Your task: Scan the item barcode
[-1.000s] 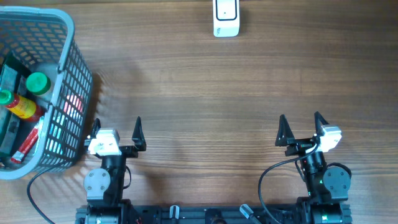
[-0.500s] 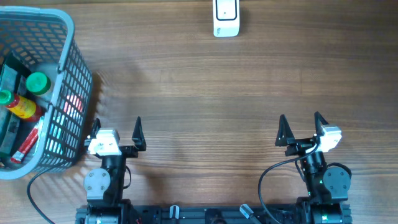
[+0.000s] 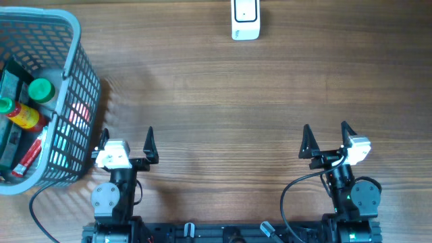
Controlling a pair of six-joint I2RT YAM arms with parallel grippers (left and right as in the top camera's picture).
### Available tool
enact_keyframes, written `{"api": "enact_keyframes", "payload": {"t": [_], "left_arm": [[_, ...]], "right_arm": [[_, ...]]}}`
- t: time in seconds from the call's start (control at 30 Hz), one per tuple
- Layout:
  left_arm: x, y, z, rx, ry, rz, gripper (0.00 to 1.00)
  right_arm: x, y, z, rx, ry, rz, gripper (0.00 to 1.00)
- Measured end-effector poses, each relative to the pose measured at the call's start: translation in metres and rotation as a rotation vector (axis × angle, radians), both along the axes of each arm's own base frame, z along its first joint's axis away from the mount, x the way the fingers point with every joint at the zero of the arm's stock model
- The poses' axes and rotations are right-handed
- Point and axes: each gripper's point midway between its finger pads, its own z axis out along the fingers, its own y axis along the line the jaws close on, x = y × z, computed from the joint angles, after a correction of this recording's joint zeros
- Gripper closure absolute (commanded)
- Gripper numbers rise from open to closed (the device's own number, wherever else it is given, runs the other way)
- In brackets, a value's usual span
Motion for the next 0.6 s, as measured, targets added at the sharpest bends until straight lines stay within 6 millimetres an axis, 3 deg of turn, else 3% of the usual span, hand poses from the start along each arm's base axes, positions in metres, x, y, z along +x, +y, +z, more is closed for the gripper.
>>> {"api": "enact_keyframes", "payload": {"t": [0.6], "left_arm": [[0.0, 0.0062, 0.0024, 0.002, -0.01, 0.036, 0.0]], "right_arm": [[0.0, 0.0, 0.0, 0.0, 0.0, 0.0, 0.0]]}}
